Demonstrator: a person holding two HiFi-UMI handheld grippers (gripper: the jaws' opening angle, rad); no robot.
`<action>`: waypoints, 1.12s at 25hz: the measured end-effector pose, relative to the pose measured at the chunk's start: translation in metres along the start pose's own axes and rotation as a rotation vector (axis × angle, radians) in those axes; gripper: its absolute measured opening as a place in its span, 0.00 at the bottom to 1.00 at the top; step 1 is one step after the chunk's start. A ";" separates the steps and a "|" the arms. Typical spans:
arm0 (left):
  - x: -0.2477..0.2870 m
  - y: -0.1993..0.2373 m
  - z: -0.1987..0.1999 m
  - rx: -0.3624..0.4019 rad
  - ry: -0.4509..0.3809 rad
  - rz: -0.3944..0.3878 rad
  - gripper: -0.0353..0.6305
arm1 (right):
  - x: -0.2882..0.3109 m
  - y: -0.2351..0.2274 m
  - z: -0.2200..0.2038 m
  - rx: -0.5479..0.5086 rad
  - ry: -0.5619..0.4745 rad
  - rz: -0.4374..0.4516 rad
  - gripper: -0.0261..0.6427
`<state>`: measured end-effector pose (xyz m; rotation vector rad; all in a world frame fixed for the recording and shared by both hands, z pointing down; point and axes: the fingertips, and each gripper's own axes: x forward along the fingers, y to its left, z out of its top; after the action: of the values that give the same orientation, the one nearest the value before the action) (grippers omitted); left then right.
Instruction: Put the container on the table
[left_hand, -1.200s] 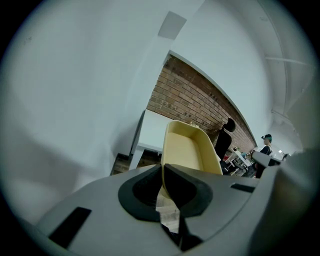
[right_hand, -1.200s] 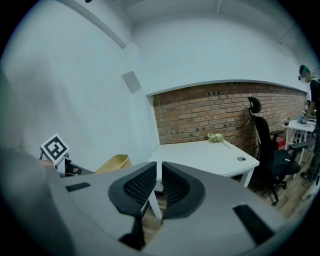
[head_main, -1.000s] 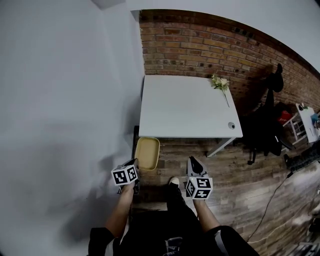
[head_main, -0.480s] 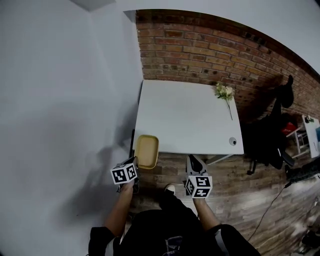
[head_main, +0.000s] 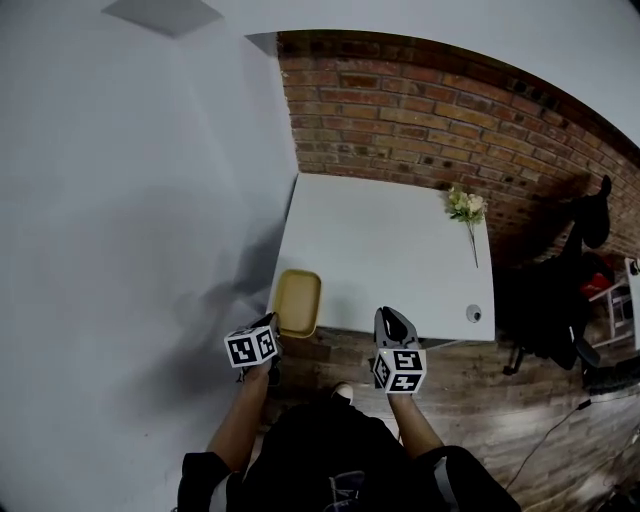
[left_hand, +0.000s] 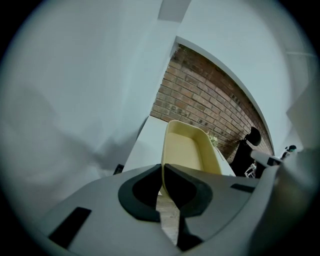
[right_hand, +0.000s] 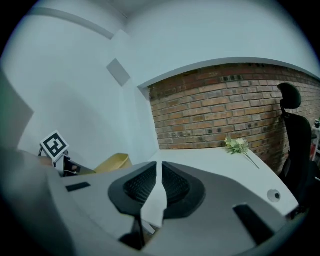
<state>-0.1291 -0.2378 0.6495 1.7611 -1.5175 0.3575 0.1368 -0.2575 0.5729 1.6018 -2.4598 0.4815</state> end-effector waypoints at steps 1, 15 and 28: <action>0.001 0.000 0.003 0.002 0.000 0.006 0.09 | 0.004 -0.002 0.002 0.002 -0.001 0.005 0.08; 0.030 -0.011 0.023 0.006 0.014 0.017 0.09 | 0.017 -0.028 0.007 0.038 0.001 -0.006 0.08; 0.090 0.001 0.072 -0.005 0.010 -0.010 0.09 | 0.080 -0.039 0.025 -0.003 0.023 -0.010 0.08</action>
<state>-0.1266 -0.3519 0.6608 1.7601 -1.5013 0.3571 0.1402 -0.3498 0.5813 1.5974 -2.4340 0.4921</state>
